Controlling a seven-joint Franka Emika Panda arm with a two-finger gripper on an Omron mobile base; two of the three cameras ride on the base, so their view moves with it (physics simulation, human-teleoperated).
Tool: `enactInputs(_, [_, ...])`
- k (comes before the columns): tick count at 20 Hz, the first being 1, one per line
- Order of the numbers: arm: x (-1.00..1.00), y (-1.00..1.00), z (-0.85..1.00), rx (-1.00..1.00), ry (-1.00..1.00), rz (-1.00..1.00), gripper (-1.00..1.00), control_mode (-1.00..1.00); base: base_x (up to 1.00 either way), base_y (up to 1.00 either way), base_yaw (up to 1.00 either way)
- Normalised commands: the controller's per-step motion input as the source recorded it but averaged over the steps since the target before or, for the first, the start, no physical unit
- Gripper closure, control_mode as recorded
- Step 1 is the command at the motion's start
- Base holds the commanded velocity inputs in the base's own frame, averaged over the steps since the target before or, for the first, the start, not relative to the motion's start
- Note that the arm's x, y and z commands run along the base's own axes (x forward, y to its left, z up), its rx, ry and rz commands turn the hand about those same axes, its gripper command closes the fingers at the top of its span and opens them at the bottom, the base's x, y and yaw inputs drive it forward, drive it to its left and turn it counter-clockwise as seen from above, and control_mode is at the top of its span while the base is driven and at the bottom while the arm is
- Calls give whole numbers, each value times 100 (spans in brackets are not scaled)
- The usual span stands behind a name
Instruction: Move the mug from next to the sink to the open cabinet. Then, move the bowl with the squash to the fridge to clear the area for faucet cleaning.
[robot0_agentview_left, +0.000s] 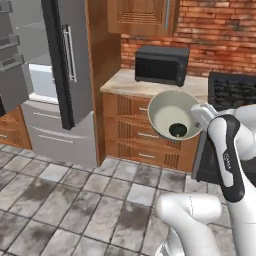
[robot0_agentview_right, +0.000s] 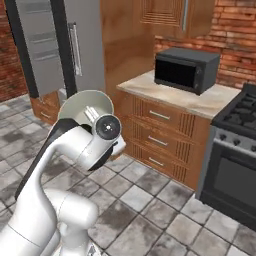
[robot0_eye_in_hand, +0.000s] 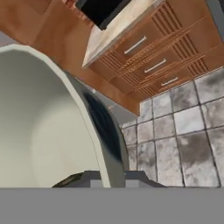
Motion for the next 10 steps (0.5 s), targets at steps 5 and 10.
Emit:
enactInputs(5, [0, 0, 0, 0, 0, 0, 100, 100, 39, 86, 39])
enactInputs(10, [0, 0, 0, 0, 0, 0, 100, 100, 72, 100, 11])
